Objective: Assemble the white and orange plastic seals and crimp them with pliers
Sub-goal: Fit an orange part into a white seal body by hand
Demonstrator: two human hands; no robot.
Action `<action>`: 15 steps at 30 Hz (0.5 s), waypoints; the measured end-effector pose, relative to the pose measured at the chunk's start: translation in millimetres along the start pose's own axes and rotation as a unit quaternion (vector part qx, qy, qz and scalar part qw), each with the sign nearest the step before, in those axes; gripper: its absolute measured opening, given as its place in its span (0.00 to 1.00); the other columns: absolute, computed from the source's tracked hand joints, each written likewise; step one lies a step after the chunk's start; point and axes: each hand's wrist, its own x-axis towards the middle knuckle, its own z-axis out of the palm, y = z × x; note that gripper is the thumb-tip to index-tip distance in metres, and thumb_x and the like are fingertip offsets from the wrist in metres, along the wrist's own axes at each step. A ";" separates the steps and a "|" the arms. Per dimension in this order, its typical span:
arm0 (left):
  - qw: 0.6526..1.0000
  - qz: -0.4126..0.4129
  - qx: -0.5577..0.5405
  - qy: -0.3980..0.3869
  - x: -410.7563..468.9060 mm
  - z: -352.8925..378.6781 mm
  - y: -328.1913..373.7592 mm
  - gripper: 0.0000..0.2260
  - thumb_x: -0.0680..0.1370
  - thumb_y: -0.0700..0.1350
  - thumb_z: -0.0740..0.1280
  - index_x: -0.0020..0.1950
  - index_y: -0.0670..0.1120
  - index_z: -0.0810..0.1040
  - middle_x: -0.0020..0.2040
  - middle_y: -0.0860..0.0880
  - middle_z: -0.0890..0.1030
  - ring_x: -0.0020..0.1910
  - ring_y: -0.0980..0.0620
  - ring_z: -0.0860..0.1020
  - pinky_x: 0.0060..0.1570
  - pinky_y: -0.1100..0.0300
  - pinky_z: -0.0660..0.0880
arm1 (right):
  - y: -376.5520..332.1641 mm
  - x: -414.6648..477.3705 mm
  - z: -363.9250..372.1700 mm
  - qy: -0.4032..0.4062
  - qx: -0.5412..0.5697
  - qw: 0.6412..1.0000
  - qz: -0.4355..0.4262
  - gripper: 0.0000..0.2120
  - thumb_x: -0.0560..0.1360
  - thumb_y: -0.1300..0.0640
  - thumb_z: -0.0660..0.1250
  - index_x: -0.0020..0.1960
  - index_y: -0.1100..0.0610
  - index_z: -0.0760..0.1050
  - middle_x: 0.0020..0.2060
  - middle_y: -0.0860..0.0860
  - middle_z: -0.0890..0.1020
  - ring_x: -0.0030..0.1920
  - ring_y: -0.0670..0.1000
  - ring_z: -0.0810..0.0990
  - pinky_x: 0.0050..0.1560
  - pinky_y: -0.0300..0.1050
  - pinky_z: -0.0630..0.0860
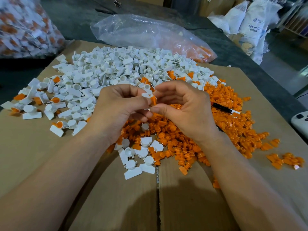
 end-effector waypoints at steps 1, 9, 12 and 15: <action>1.000 0.000 0.000 -0.002 -0.1 -0.1 0.1 0.07 0.68 0.30 0.69 0.33 0.41 0.77 0.26 0.46 0.80 0.22 0.53 0.78 0.23 0.66 0.73 | -0.3 0.1 -0.2 0.000 0.001 1.000 0.000 0.18 0.65 0.60 0.74 0.50 0.46 0.72 0.42 0.39 0.78 0.43 0.40 0.80 0.46 0.35 0.77; 1.000 0.008 0.005 -0.001 0.2 0.4 -0.7 0.07 0.69 0.30 0.69 0.34 0.40 0.77 0.25 0.46 0.79 0.22 0.53 0.78 0.23 0.66 0.73 | -0.2 0.2 -1.3 0.001 -0.003 1.000 0.005 0.16 0.65 0.60 0.75 0.48 0.49 0.73 0.41 0.43 0.79 0.42 0.42 0.81 0.46 0.37 0.78; 1.000 0.012 0.010 0.001 0.4 0.2 -1.3 0.07 0.69 0.30 0.68 0.34 0.40 0.77 0.25 0.47 0.79 0.22 0.52 0.78 0.23 0.66 0.73 | -0.3 0.4 -1.9 0.004 -0.012 1.000 0.006 0.16 0.65 0.59 0.75 0.46 0.47 0.73 0.40 0.41 0.79 0.42 0.41 0.80 0.45 0.35 0.77; 1.000 0.012 0.014 0.003 0.4 0.0 -1.4 0.07 0.69 0.30 0.68 0.34 0.40 0.77 0.25 0.47 0.79 0.22 0.52 0.77 0.23 0.66 0.73 | -0.5 0.5 -2.3 0.007 -0.023 1.000 0.004 0.16 0.64 0.59 0.76 0.45 0.47 0.73 0.39 0.40 0.77 0.41 0.41 0.78 0.43 0.32 0.75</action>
